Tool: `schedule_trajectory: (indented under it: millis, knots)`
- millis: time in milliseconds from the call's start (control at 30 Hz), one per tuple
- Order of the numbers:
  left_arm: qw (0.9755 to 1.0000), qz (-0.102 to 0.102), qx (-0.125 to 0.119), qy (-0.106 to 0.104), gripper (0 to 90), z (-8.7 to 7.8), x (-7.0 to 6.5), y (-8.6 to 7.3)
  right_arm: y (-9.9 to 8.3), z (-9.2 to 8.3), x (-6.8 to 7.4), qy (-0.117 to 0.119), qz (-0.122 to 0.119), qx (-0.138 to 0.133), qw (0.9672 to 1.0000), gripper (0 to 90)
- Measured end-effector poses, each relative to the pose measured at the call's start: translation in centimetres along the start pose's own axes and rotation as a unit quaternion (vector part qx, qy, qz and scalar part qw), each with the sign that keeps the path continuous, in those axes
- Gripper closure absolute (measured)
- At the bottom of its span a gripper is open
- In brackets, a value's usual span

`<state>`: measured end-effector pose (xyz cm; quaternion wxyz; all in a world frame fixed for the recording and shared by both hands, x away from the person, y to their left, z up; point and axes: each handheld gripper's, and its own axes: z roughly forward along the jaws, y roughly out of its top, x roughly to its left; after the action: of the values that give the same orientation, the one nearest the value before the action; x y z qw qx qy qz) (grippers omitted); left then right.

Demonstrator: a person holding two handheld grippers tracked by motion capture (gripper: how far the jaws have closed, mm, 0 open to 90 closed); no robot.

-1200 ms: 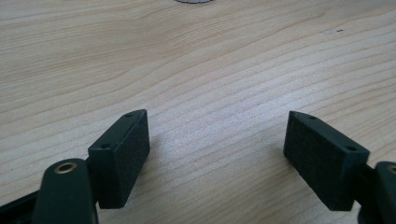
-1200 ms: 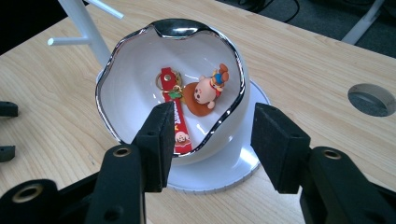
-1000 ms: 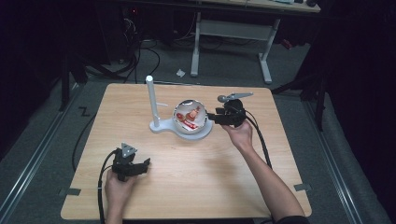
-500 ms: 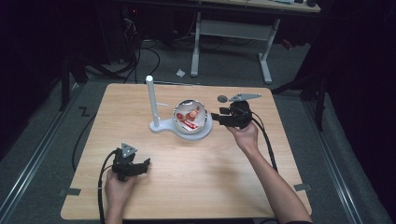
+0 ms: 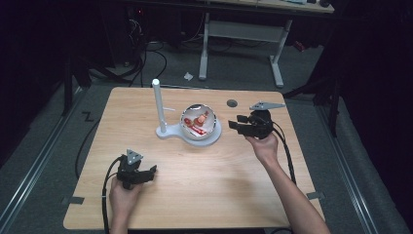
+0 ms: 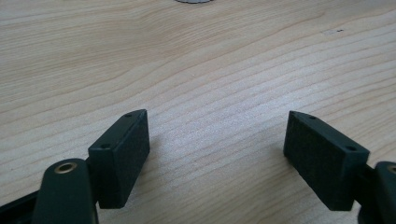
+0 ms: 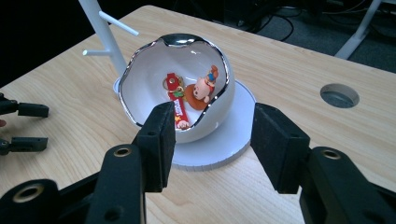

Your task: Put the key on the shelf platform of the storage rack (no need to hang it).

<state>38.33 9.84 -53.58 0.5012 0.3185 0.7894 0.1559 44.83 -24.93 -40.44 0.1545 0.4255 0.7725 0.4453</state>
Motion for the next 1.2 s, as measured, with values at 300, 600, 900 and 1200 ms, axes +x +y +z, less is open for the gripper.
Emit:
schedule_trajectory:
  millis: [300,600,900,1200]
  knots:
    - [1.0000,-0.002,0.000,0.000,22.9,0.0,0.0,0.0,-0.9,-2.2,-0.1,0.001,0.002,-0.015,0.9999,50.6]
    - [1.0000,-0.001,0.000,0.000,22.9,0.0,0.0,0.0,-1.5,-3.8,-0.2,-0.004,-0.004,-0.020,0.9998,49.3]
    - [1.0000,-0.002,-0.001,0.000,23.1,0.0,0.0,0.0,-1.9,-4.6,0.5,-0.003,-0.019,-0.012,0.9997,47.3]
    - [1.0000,-0.001,0.000,0.000,23.1,0.0,0.0,0.0,-3.4,-5.6,1.2,-0.003,-0.023,-0.009,0.9997,47.9]
